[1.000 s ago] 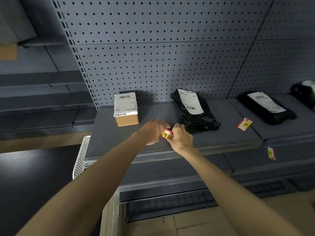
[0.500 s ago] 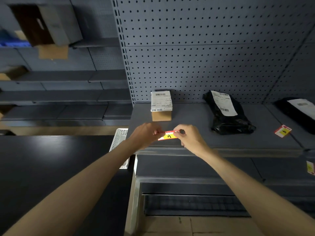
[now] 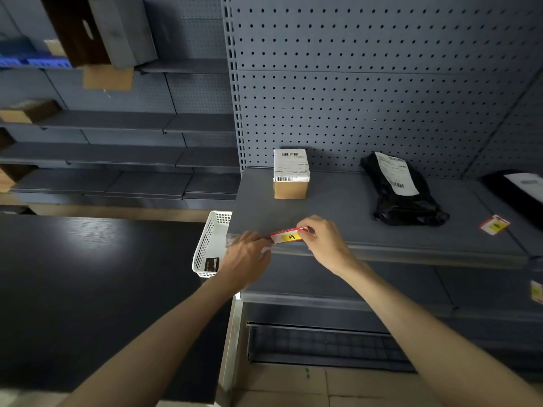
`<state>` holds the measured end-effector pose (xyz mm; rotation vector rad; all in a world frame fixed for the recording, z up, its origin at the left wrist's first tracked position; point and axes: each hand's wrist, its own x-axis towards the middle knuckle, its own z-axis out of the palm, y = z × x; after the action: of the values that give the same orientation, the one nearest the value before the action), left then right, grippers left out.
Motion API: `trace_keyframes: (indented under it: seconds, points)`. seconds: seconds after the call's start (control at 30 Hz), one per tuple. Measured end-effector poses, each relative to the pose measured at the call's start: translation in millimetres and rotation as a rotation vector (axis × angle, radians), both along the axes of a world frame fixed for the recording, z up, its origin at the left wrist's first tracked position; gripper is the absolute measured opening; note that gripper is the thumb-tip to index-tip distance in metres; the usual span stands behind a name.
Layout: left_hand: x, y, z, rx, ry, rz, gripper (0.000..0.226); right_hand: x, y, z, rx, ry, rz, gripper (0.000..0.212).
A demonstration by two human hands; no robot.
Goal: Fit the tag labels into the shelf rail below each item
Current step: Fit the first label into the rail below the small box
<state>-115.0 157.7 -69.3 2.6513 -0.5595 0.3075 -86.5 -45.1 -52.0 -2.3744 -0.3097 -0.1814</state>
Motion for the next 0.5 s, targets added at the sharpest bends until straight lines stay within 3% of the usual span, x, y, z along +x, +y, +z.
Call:
trace_keyframes:
  seconds: [0.33, 0.5]
  points:
    - [-8, -3, 1, -0.020, 0.013, 0.024, 0.021, -3, 18, -13, -0.349, -0.050, 0.015, 0.015]
    - [-6, -8, 10, -0.021, 0.013, 0.030, 0.020, -7, 17, -1, -0.325, -0.044, -0.013, 0.021]
